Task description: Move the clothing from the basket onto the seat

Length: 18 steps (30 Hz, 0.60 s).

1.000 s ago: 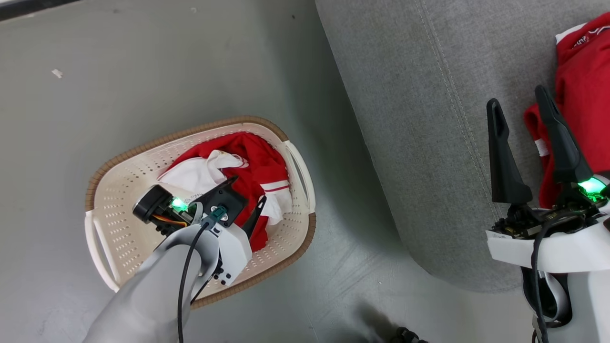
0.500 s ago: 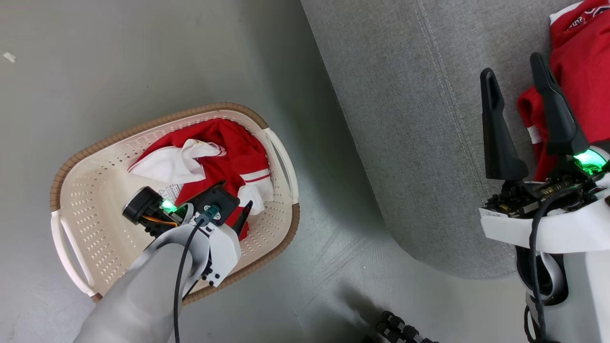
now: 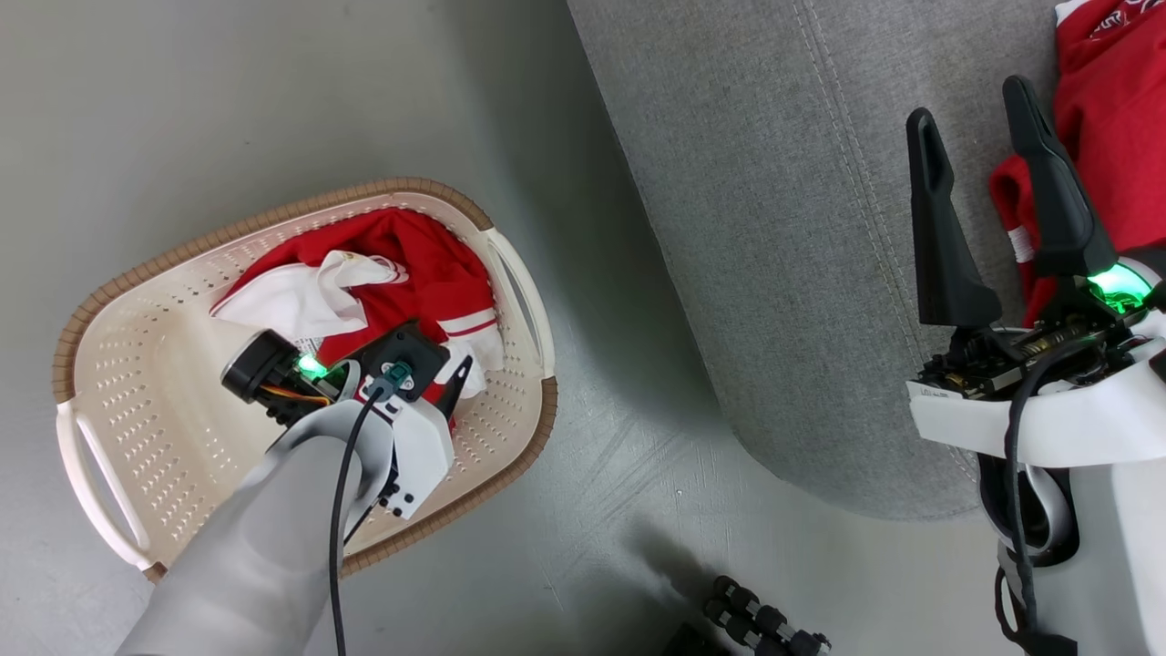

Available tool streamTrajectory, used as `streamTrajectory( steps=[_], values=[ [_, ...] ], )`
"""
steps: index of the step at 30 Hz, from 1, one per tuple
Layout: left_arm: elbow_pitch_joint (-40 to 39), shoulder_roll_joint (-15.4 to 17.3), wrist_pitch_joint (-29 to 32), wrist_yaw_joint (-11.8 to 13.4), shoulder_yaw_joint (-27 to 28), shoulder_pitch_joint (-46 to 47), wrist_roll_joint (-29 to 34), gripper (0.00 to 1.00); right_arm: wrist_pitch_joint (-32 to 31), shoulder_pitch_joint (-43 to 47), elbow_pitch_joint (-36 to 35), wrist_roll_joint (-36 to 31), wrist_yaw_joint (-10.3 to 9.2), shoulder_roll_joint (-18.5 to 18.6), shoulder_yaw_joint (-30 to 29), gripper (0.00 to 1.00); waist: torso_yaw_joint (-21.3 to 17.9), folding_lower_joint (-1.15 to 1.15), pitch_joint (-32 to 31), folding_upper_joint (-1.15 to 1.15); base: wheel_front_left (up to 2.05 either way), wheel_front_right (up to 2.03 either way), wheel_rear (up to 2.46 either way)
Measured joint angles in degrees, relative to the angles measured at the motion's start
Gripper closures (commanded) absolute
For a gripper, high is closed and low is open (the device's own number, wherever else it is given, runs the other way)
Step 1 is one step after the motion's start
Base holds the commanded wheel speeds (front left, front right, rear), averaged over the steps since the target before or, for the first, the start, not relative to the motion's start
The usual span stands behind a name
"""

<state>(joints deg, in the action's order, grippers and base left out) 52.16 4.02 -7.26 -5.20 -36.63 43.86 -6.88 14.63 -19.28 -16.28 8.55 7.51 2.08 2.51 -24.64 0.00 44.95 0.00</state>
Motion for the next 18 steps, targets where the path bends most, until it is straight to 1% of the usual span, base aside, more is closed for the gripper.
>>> streamTrajectory(
  steps=[18],
  values=[
    [4.6,-0.4,-1.4,0.0,-0.8,3.9,-0.2,0.0,0.0,-1.2,0.3,1.0,0.0,0.0,0.6,0.0,-1.4,0.0,2.1,0.0,0.0,0.0,0.0]
  ],
)
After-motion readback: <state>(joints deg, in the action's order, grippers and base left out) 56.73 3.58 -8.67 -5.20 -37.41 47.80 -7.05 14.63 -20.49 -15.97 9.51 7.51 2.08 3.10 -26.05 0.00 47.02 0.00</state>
